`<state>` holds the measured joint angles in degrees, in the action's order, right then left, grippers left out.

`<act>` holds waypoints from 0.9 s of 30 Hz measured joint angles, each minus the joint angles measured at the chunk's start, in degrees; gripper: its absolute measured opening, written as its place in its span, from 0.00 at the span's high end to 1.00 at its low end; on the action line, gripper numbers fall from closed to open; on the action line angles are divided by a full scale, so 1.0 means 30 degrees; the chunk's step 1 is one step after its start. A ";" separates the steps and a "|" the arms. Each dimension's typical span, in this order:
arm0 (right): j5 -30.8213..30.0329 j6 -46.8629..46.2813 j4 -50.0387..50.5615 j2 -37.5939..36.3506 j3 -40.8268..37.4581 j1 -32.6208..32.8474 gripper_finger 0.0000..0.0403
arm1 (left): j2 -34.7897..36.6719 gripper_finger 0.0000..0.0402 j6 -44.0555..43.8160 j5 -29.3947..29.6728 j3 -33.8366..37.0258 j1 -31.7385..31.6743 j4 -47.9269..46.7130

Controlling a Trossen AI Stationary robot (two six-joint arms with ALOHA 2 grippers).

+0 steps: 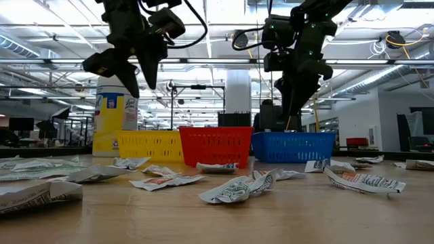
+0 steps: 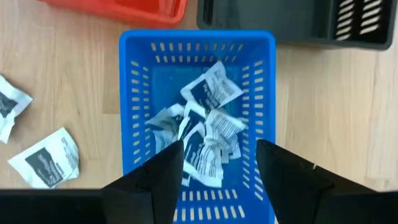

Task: Pick & Place First Aid Supplies
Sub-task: Put the alcohol pad into the blue bin

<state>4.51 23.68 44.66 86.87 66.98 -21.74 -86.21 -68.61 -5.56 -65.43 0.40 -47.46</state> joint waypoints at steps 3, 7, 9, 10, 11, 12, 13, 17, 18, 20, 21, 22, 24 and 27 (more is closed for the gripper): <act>-0.0004 0.0000 -0.0011 0.0000 0.0000 0.0000 0.52 | -0.0031 0.60 -0.0757 0.0845 0.0000 0.0740 0.0022; 0.0000 0.0000 -0.0043 0.0000 0.0000 0.0000 0.51 | -0.0497 0.60 -0.1511 0.1576 0.0063 0.1651 -0.0403; 0.0000 0.0000 -0.0061 0.0000 0.0000 0.0000 0.51 | -0.0839 0.60 -0.1879 0.1776 0.0051 0.1988 -0.0438; 0.0000 0.0000 -0.0085 0.0000 0.0000 0.0000 0.51 | -0.0985 0.60 -0.2006 0.1873 0.0063 0.2205 -0.0528; 0.0000 0.0000 -0.0087 0.0000 0.0000 0.0018 0.51 | -0.1240 0.60 -0.2078 0.1970 0.0079 0.2391 -0.0526; 0.0000 0.0000 -0.0098 0.0000 0.0000 0.0022 0.51 | -0.1566 0.60 -0.2192 0.2057 0.0072 0.2511 -0.0242; 0.0000 -0.0002 -0.0112 0.0000 0.0000 0.0022 0.51 | -0.1815 0.60 -0.2259 0.2111 0.0066 0.2599 -0.0140; 0.0000 -0.0007 -0.0206 0.0000 0.0000 0.0022 0.52 | -0.3160 0.60 -0.2372 0.2219 0.0066 0.3114 0.0560; 0.0000 -0.0021 -0.0226 0.0000 0.0000 0.0029 0.52 | -0.3523 0.60 -0.2408 0.2215 0.0069 0.3273 0.0574; 0.0000 -0.0022 -0.0224 0.0000 0.0000 0.0029 0.52 | -0.4312 0.60 -0.2493 0.2164 0.0073 0.3503 0.1062; 0.0000 -0.0026 -0.0245 0.0000 0.0000 0.0029 0.52 | -0.4677 0.60 -0.2549 0.2110 0.0066 0.3600 0.1271; 0.0000 -0.0029 -0.0246 0.0000 0.0000 0.0029 0.51 | -0.5036 0.60 -0.2609 0.2064 0.0066 0.3733 0.1330; 0.0000 -0.0005 -0.0250 0.0000 0.0000 0.0029 0.51 | -0.5820 0.60 -0.2682 0.1991 0.0067 0.3935 0.1624; 0.0000 -0.0004 -0.0248 0.0000 0.0000 0.0029 0.52 | -0.6737 0.60 -0.2868 0.1889 0.0055 0.4162 0.1464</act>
<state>4.51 23.67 43.92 86.87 66.98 -21.65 -106.42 -77.21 0.10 -65.26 12.89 -43.07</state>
